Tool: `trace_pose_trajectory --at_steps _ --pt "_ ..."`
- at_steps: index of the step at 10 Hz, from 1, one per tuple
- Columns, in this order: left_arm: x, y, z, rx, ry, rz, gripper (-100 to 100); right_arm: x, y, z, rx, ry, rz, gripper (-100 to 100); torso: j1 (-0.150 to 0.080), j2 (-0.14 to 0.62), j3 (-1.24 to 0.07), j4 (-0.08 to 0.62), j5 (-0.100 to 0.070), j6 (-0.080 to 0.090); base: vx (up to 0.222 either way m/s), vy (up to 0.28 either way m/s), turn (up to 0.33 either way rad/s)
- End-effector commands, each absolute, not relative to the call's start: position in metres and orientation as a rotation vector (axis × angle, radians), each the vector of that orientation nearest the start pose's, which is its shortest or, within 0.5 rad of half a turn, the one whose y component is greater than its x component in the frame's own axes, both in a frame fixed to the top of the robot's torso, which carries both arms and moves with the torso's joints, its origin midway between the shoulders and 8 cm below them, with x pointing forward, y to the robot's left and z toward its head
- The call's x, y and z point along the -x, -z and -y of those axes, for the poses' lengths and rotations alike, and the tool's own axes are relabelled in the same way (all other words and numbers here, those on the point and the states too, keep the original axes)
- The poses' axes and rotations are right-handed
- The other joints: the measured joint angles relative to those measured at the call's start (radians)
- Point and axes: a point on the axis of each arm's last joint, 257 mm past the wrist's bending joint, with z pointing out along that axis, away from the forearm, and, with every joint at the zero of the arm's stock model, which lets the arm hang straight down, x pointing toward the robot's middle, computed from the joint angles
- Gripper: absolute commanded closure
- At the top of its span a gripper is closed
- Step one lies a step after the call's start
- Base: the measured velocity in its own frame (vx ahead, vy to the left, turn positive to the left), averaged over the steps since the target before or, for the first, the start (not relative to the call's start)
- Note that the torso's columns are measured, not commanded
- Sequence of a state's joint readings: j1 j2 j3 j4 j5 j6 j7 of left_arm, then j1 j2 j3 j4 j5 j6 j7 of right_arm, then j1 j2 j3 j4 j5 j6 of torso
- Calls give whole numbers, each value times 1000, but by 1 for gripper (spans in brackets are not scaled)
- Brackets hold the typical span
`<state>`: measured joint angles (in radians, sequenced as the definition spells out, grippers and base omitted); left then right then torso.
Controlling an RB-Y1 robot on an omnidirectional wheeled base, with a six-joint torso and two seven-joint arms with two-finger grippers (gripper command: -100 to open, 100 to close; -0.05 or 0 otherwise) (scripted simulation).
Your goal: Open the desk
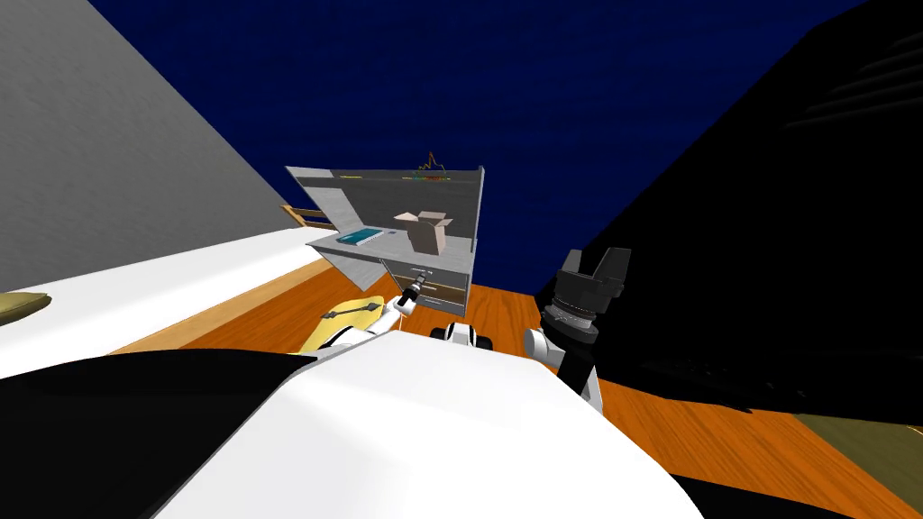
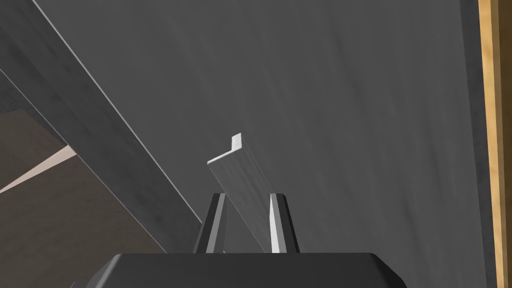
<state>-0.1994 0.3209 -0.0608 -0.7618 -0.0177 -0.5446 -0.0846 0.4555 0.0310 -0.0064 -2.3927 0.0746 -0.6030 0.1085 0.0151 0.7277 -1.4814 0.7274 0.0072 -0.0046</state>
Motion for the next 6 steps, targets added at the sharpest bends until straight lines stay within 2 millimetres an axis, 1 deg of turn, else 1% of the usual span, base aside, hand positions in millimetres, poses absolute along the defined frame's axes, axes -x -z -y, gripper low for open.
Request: trace_pose_trajectory --at_steps 1,2,3,4,5,6 --pt "-517 379 -306 888 902 -1554 100 -299 -102 260 -396 -1205 -468 0 -3 2 1 2 -2 0 59 28 353" --pt "-518 381 -307 892 898 -1559 100 -299 -102 260 -396 -1205 -468 0 -3 -3 -2 -2 -2 -3 95 15 247" --pt "-521 367 -302 869 920 -1535 100 -299 -102 260 -396 -1205 -468 0 -1 -6 -4 -2 -2 -3 54 2 34" --pt "-509 378 -270 844 951 -1587 100 -299 -102 260 -396 -1205 -468 0 -3 -3 -2 0 -2 -1 82 26 342" --pt "-514 367 -266 827 966 -1569 100 -299 -102 260 -396 -1205 -468 0 -4 -3 -2 -3 0 0 90 -5 241" --pt "-501 378 -235 806 996 -1619 100 -299 -102 260 -396 -1205 -468 0 -5 -3 -2 -1 -2 0 137 -3 389"
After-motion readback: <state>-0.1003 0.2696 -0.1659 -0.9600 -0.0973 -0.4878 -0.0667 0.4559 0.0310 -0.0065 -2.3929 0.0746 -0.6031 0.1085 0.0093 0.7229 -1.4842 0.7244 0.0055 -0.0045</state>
